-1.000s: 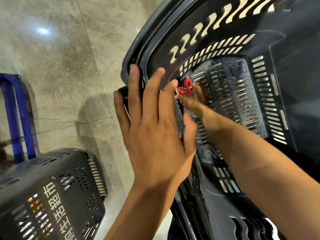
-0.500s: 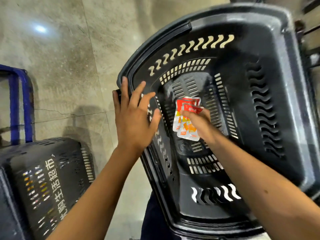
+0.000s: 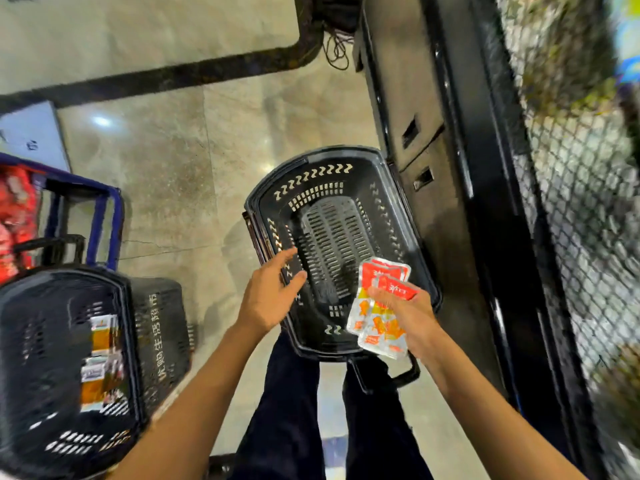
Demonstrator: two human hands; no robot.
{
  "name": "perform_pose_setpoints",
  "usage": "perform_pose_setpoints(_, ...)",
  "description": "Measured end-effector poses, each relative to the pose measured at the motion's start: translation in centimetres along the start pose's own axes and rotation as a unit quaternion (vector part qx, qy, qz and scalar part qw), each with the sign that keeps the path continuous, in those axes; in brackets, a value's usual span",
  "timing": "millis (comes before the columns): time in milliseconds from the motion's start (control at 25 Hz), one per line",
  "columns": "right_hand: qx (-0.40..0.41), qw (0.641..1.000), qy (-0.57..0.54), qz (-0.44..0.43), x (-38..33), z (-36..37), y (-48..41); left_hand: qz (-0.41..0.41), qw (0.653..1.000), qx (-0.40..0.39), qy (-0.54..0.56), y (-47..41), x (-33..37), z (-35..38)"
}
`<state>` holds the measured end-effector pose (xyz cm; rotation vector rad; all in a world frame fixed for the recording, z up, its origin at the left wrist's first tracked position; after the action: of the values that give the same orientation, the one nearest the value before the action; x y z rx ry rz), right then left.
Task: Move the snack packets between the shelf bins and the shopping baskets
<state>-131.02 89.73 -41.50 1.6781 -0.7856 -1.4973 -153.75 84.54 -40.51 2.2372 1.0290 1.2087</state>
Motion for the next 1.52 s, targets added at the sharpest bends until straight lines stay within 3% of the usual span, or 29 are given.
perform_pose_setpoints(120,0.02,1.0,-0.023,0.003,-0.1,-2.3,7.0,0.03,0.999,-0.037,0.016,5.7,2.7,-0.4)
perform_pose_setpoints(240,0.091,0.993,-0.069,-0.009,0.8,-4.5,12.8,0.088,0.991,-0.101,-0.008,9.1,5.2,-0.4)
perform_pose_setpoints(400,0.186,0.959,-0.215,-0.017,4.9,-5.4,19.2,0.175,0.959,-0.198,-0.103,10.6,7.4,-0.5)
perform_pose_setpoints(640,0.317,0.837,-0.444,-0.039,15.0,-4.3,28.4,0.288,0.861,-0.342,-0.244,15.0,9.0,3.3)
perform_pose_setpoints(800,0.414,0.734,-0.537,-0.039,23.7,-3.1,34.3,0.378,0.762,-0.416,-0.324,23.2,8.8,9.5)
perform_pose_setpoints(960,0.432,0.651,-0.623,-0.032,31.7,-1.5,38.4,0.445,0.675,-0.467,-0.358,32.5,6.8,15.7)
perform_pose_setpoints(1280,0.504,0.518,-0.691,-0.017,46.7,-4.1,48.1,0.42,0.6,-0.556,-0.392,50.2,-2.9,25.6)
perform_pose_setpoints(1520,0.537,0.438,-0.718,-0.054,53.3,-13.1,52.3,0.431,0.565,-0.562,-0.423,56.5,-5.2,32.4)
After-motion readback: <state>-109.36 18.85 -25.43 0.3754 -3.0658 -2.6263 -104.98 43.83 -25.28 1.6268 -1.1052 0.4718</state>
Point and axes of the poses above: each hand's wrist, its own y-axis away from the middle knuckle, its own z-axis out of the palm, x = y × z, the point moved 6 cm from there along -y, towards the middle knuckle, and after that the axes turned 7 degrees about -z, right-handed, at the moved point
